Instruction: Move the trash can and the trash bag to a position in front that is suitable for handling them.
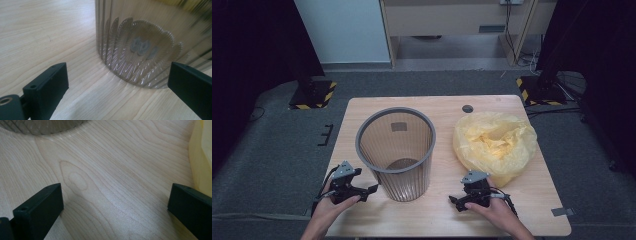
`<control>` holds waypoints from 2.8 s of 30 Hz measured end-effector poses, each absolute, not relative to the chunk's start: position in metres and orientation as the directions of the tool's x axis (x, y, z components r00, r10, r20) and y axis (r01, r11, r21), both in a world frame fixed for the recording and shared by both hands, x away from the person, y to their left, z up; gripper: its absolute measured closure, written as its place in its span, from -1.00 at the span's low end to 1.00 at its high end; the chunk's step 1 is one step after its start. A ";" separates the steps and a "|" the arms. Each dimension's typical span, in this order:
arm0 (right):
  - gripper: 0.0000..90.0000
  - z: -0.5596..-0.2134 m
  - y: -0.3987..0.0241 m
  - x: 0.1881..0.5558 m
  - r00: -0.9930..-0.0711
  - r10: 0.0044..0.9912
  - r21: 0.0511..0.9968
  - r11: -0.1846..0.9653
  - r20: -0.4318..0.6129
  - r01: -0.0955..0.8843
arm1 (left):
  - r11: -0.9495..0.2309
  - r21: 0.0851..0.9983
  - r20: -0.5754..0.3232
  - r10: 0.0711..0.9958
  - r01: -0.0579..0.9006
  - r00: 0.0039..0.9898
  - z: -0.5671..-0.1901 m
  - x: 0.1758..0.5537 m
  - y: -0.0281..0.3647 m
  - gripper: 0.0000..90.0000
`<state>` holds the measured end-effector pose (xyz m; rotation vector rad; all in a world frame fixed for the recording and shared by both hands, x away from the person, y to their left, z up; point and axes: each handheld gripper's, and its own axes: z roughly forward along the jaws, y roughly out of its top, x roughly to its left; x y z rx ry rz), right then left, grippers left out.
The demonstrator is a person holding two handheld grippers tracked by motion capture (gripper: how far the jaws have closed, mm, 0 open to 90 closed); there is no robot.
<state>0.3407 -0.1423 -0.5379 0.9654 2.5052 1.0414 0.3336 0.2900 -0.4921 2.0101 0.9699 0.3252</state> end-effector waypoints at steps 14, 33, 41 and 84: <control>-0.99 -0.538 -0.142 0.342 -0.746 0.666 0.707 0.523 0.010 0.476 | -0.270 0.810 -0.164 0.747 0.520 0.644 -0.493 0.339 0.278 -0.96; -0.99 -0.538 -0.141 0.342 -0.738 0.675 0.707 0.516 0.013 0.484 | -0.252 0.804 -0.182 0.758 0.538 0.627 -0.495 0.343 0.257 -0.96; -0.98 -0.536 -0.141 0.342 -0.742 0.670 0.696 0.528 0.011 0.487 | -0.318 0.702 -0.116 0.832 0.637 0.543 -0.513 0.347 0.270 -0.92; -0.46 -0.414 -0.219 0.432 -0.585 0.811 0.768 0.362 0.020 0.528 | -0.386 0.664 -0.001 0.856 0.640 0.518 -0.532 0.348 0.277 -1.00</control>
